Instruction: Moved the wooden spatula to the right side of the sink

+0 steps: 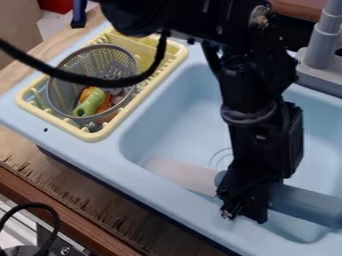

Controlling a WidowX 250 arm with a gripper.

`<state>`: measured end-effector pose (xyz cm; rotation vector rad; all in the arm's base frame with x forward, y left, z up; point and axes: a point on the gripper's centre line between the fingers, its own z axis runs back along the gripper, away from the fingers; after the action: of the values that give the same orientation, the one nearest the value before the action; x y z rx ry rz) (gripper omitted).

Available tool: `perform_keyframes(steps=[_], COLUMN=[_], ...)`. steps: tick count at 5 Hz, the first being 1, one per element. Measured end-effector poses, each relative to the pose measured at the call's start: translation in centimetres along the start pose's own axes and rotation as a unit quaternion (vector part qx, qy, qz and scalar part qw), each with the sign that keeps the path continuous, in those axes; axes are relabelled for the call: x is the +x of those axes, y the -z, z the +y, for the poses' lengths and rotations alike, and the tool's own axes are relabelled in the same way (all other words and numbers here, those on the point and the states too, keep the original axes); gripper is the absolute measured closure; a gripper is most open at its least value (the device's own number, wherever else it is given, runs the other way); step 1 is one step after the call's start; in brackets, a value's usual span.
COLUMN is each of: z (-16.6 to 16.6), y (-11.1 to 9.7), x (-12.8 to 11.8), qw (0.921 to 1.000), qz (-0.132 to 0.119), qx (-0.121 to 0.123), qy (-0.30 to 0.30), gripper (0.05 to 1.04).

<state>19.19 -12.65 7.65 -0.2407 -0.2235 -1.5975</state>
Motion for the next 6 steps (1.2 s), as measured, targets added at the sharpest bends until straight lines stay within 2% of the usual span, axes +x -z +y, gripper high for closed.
perform_keyframes(steps=[1,3,4,5,6], z=[0.6,4.0,5.3,6.4,7.0], y=[-1.3,-7.0,-9.0,-11.1,-11.7], x=[0.5,2.0,1.1,0.0,-2.4], qw=[0.9993,0.9887,0.9791,0.9633,0.9502], qz=[-0.006,-0.026,-0.012,0.033,0.079], qx=[-0.004,0.016,0.039,0.074,0.096], qy=[-0.036,-0.147,-0.199,-0.256,-0.286], gripper=[0.698,0.698,0.698,0.698,0.698])
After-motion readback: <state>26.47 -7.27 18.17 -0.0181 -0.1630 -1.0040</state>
